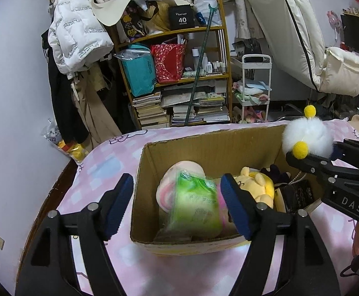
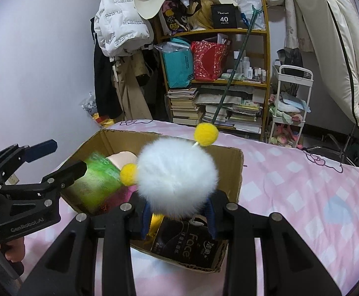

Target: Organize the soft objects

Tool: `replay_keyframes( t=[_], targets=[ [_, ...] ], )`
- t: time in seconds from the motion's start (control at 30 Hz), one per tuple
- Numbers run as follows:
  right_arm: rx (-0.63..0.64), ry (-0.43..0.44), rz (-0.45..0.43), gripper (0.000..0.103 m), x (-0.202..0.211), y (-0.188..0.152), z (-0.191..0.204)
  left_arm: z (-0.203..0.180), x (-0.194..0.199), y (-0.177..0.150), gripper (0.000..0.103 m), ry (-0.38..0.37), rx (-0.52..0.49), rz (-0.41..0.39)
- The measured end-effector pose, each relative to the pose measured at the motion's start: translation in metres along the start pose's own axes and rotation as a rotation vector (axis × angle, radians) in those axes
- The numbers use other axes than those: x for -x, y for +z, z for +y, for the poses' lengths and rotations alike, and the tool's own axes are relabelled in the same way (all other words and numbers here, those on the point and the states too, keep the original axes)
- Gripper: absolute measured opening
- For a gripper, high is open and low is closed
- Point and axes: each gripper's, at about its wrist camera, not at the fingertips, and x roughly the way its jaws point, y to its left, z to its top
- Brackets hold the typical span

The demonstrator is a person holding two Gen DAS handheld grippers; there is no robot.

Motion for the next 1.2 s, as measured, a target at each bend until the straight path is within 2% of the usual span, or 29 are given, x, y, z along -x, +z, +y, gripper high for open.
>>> replay_keyframes(
  t=[0.23, 0.3, 0.4, 0.53, 0.6, 0.67, 0.73, 0.9, 1.03, 1.1, 1.13, 1.2],
  targets=[
    [-0.003, -0.003, 0.006, 0.045, -0.001, -0.001, -0.002, 0.002, -0.003, -0.002, 0.076, 0.009, 0.000, 0.021],
    [0.000, 0.001, 0.008, 0.045, -0.001, -0.001, -0.003, 0.002, -0.005, -0.002, 0.081, 0.009, 0.005, 0.033],
    [0.003, -0.004, 0.005, 0.046, 0.000, -0.001, -0.003, 0.006, -0.006, -0.004, 0.081, 0.016, 0.022, 0.041],
    [-0.003, -0.006, -0.014, 0.060, 0.007, 0.000, -0.003, 0.012, -0.001, -0.005, 0.083, 0.024, 0.040, 0.042],
    [-0.007, -0.006, -0.028, 0.063, 0.012, 0.002, -0.004, 0.015, 0.003, -0.005, 0.090, 0.028, 0.054, 0.038],
    [-0.008, -0.011, -0.033, 0.074, 0.017, 0.003, -0.005, 0.018, 0.008, -0.005, 0.091, 0.040, 0.068, 0.026],
    [-0.013, -0.012, -0.042, 0.079, 0.024, 0.004, -0.005, 0.020, 0.016, -0.005, 0.092, 0.049, 0.080, 0.019],
    [-0.027, -0.016, -0.064, 0.089, 0.048, 0.006, -0.003, 0.024, 0.041, -0.003, 0.092, 0.087, 0.080, 0.001],
    [-0.008, -0.019, -0.101, 0.090, 0.071, 0.011, 0.003, 0.029, 0.070, -0.001, 0.093, 0.101, 0.081, -0.025],
    [0.001, -0.025, -0.116, 0.094, 0.082, 0.014, 0.007, 0.031, 0.085, 0.000, 0.101, 0.101, 0.092, -0.043],
    [0.003, -0.027, -0.122, 0.102, 0.088, 0.015, 0.008, 0.032, 0.092, 0.000, 0.101, 0.102, 0.097, -0.057],
    [0.001, -0.034, -0.143, 0.103, 0.101, 0.016, 0.012, 0.035, 0.110, 0.000, 0.101, 0.107, 0.106, -0.086]
  ],
)
